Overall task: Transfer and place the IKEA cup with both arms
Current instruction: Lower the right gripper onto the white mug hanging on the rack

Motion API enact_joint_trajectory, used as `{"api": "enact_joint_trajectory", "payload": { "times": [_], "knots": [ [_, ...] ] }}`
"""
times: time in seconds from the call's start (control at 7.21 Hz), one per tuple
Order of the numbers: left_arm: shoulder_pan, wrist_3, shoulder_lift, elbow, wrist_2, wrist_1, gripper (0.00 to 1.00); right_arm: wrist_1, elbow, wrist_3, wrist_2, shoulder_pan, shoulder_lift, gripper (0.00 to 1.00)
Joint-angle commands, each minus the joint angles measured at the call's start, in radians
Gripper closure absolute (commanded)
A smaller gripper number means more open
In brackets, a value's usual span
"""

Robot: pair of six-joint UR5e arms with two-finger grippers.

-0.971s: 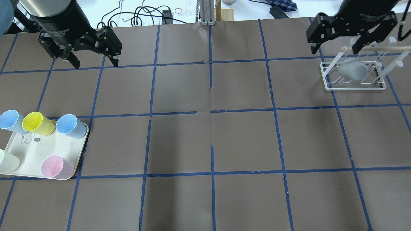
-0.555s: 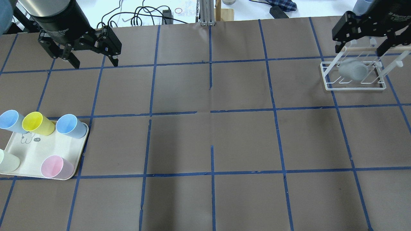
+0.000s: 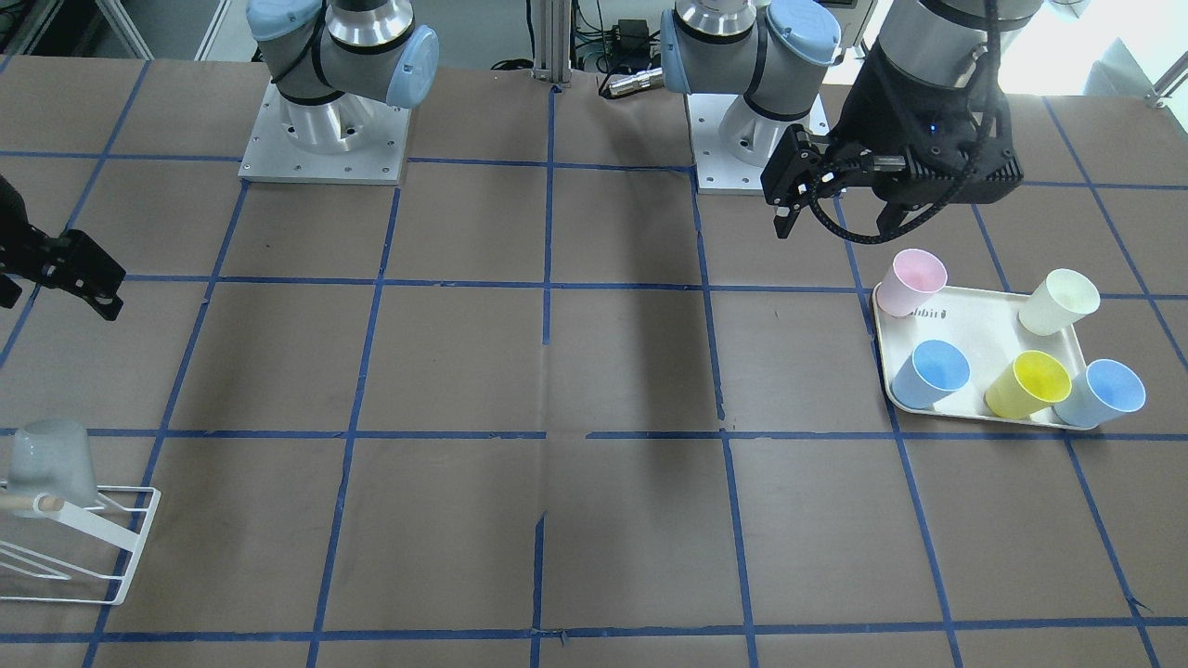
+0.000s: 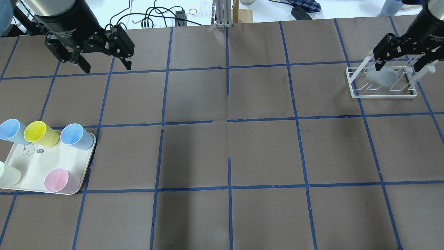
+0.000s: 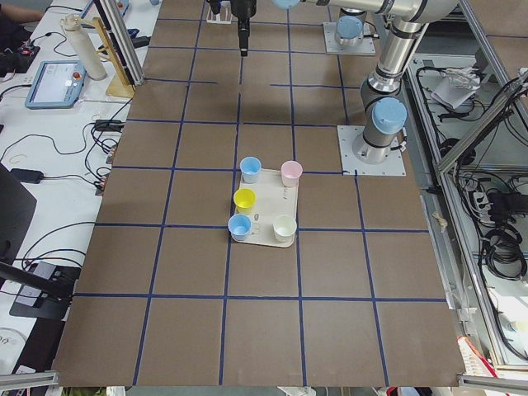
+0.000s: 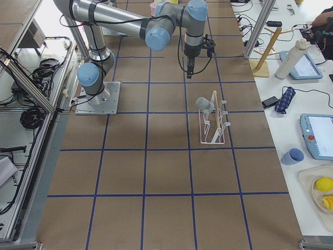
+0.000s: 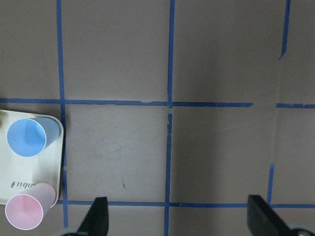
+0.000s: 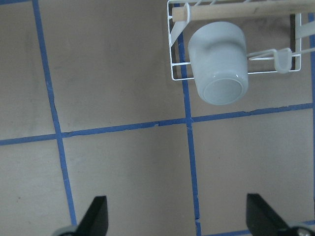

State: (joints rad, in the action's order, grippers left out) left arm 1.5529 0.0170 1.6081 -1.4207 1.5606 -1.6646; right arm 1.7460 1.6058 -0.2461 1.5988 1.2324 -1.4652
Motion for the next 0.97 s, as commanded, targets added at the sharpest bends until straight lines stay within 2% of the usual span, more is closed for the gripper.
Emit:
{"api": "enact_joint_trajectory", "payload": {
  "times": [0.0,0.14,0.28,0.83],
  "knots": [
    [-0.002,0.000,0.003,0.000,-0.002,0.000,0.00,0.168,0.049,-0.091,0.038,-0.007,0.081,0.00],
    [-0.002,0.000,0.000,-0.003,-0.004,0.000,0.00,0.214,0.049,-0.114,0.105,-0.007,0.106,0.02],
    [-0.002,0.000,-0.001,-0.003,-0.004,0.000,0.00,0.219,0.051,-0.110,0.105,-0.016,0.132,0.04],
    [-0.004,0.000,-0.001,-0.007,-0.002,0.000,0.00,0.263,0.051,-0.108,0.086,-0.064,0.177,0.04]
  ]
}}
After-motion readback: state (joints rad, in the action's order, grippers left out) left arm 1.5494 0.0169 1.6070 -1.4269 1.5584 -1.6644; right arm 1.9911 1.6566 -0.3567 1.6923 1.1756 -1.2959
